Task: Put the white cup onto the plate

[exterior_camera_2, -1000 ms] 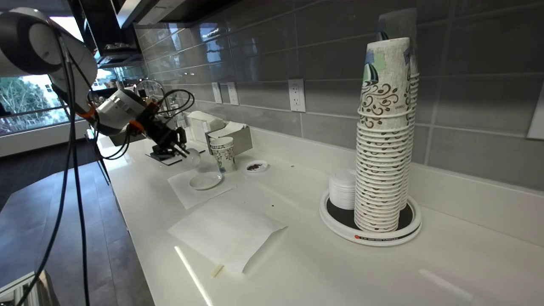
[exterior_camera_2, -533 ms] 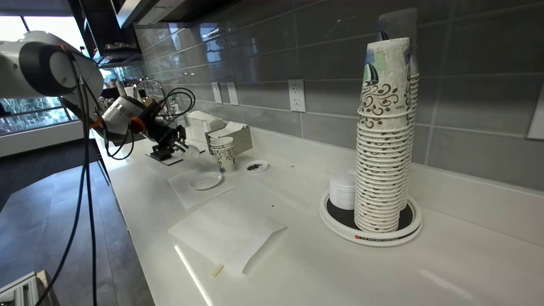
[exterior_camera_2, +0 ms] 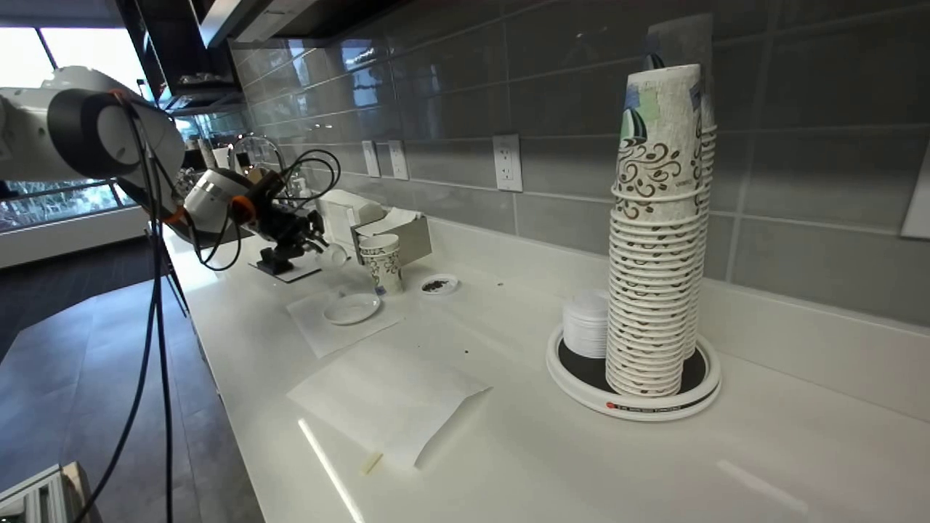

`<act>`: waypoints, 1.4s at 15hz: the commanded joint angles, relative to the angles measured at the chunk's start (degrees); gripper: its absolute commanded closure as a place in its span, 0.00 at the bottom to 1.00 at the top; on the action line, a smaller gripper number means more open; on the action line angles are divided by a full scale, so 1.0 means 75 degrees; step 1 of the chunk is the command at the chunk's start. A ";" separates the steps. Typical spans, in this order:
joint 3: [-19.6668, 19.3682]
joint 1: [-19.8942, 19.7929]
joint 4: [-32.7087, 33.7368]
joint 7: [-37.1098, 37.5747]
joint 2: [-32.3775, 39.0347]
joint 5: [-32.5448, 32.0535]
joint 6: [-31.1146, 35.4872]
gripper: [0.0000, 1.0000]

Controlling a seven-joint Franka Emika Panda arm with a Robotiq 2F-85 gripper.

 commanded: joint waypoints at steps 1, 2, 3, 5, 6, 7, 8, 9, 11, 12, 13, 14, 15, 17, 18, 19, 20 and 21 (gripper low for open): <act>0.0264 -0.0198 0.0586 0.0185 0.0188 0.0376 -0.0170 0.97; 0.0338 -0.0262 0.0721 0.0436 0.0217 0.0667 -0.0135 0.97; 0.0458 -0.0348 0.0861 0.0617 0.0250 0.1030 -0.0059 0.97; 0.0531 -0.0412 0.1120 0.1083 0.0347 0.1609 0.0100 0.97; 0.0558 -0.0443 0.1234 0.1304 0.0405 0.1911 0.0247 0.97; 0.0567 -0.0465 0.1325 0.1537 0.0437 0.2201 0.0413 0.97; 0.0544 -0.0472 0.1406 0.1793 0.0480 0.2473 0.0589 0.97; 0.0492 -0.0471 0.1463 0.2061 0.0500 0.2714 0.0793 0.97; 0.0562 -0.0564 0.1503 0.2739 0.0541 0.3053 0.1134 0.97; 0.0547 -0.0578 0.1537 0.3070 0.0562 0.3207 0.1309 0.97; 0.0663 -0.1072 -0.0375 0.3399 -0.1043 0.3346 0.1815 0.97; 0.0652 -0.1125 -0.0463 0.3723 -0.1117 0.3404 0.1977 0.97; 0.0640 -0.1219 -0.0692 0.4019 -0.1350 0.3452 0.2128 0.97; 0.0626 -0.1464 -0.1249 0.4427 -0.2021 0.3575 0.2304 0.97; 0.0628 -0.1604 -0.1543 0.4517 -0.2387 0.3628 0.2346 0.97; 0.0630 -0.1733 -0.1835 0.4587 -0.2763 0.3694 0.2351 0.97; 0.0672 -0.1899 -0.2141 0.4604 -0.3144 0.3823 0.2403 0.97; 0.0710 -0.2074 -0.2445 0.4612 -0.3525 0.3967 0.2522 0.97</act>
